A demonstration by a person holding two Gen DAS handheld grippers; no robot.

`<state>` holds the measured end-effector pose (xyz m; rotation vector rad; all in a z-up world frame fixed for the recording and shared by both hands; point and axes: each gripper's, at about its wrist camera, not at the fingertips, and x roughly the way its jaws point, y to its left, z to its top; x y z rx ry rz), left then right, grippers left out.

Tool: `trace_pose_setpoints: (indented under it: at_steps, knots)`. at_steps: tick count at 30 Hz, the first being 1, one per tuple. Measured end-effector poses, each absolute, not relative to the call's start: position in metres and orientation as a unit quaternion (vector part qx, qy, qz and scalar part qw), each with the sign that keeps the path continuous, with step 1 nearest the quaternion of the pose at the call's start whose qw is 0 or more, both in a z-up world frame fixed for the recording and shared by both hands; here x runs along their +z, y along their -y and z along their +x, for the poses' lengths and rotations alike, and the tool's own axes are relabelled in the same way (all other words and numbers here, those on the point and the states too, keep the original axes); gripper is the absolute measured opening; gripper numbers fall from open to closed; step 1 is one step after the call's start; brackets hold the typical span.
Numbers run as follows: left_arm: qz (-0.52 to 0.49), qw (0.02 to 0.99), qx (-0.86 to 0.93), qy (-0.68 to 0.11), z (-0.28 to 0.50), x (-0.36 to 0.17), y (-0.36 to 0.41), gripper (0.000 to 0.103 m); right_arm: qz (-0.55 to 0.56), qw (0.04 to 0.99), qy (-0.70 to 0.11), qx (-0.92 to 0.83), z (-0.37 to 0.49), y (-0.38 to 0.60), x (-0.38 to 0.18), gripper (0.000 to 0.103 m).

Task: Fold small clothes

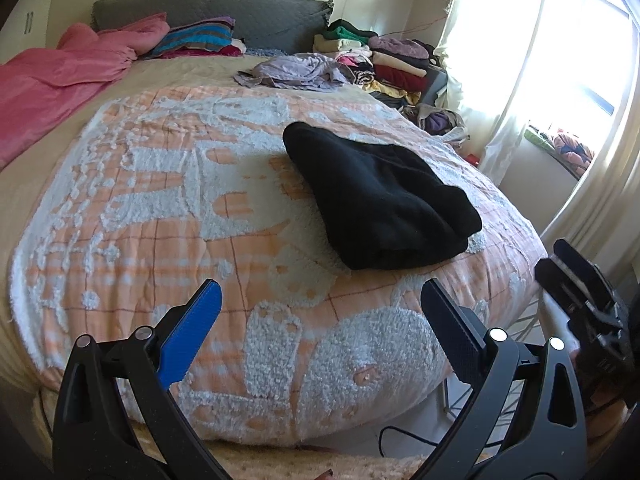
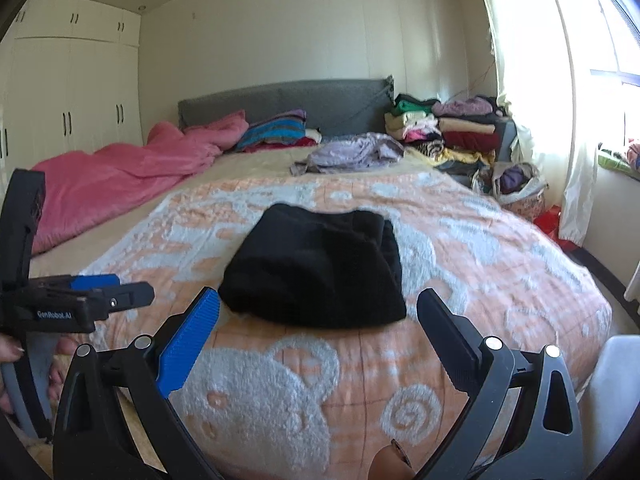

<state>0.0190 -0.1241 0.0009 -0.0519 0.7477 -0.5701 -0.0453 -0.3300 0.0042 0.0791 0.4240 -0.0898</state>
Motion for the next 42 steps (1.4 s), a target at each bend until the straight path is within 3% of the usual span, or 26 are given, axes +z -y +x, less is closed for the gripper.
trace_pose_setpoints:
  at_steps: [12,42]
  knots:
    - [-0.008,0.88,-0.254,-0.402,0.022,-0.036,0.13,0.093,0.037,0.96,-0.263,-0.088,-0.033,0.323,-0.04,0.098]
    - [0.003,0.887,-0.218,-0.407,0.028,-0.036,0.124,0.093,0.045,0.955,-0.281,-0.079,-0.026,0.325,-0.039,0.098]
